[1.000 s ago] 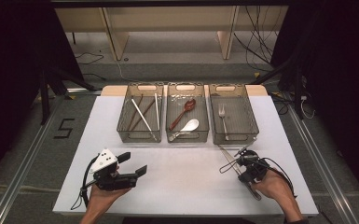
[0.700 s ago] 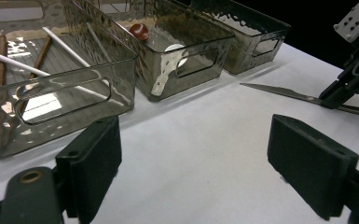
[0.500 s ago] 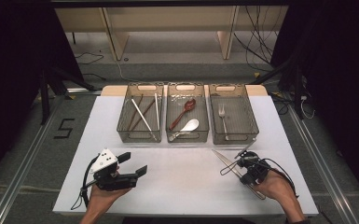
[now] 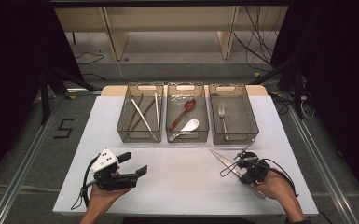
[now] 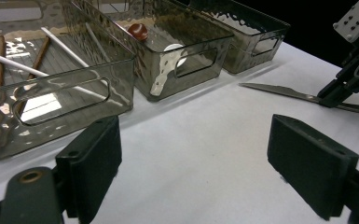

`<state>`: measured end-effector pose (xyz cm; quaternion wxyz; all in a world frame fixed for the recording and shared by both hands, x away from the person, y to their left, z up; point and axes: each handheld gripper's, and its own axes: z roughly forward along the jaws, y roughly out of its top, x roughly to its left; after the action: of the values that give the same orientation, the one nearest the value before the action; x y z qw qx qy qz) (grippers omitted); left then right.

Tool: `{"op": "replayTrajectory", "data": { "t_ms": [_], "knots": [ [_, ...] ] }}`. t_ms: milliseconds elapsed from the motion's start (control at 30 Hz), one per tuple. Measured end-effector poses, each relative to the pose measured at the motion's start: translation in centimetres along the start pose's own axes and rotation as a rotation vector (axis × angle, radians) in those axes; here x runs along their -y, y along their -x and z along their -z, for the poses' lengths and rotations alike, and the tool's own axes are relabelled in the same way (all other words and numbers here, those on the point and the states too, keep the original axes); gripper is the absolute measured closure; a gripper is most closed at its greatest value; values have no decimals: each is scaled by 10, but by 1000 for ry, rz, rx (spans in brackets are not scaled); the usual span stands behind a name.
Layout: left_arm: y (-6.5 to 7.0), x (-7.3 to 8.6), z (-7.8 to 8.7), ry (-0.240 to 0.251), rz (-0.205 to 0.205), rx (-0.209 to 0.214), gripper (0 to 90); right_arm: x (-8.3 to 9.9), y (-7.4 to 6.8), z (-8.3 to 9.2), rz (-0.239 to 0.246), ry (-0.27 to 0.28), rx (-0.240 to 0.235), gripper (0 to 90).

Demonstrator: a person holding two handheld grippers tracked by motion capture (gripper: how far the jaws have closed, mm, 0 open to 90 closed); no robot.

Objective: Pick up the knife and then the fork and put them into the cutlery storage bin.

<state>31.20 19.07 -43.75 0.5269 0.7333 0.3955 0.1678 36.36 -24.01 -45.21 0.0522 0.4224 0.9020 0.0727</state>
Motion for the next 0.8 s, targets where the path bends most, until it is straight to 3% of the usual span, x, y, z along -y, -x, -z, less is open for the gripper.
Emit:
{"op": "replayTrajectory", "data": {
  "t_ms": [133, 367, 800],
  "knots": [
    [-1, 0, 1, 2, 2, -3, 173, 0, 0, 4, 9, 17, 1, 804],
    [-1, 0, 0, 8, 4, -5, 173, -1, -5, 17, 34, 81, -43, 804],
    [-1, 0, 1, 11, 7, -8, 173, -9, -1, 31, 31, 160, -64, 804]
  ]
}}
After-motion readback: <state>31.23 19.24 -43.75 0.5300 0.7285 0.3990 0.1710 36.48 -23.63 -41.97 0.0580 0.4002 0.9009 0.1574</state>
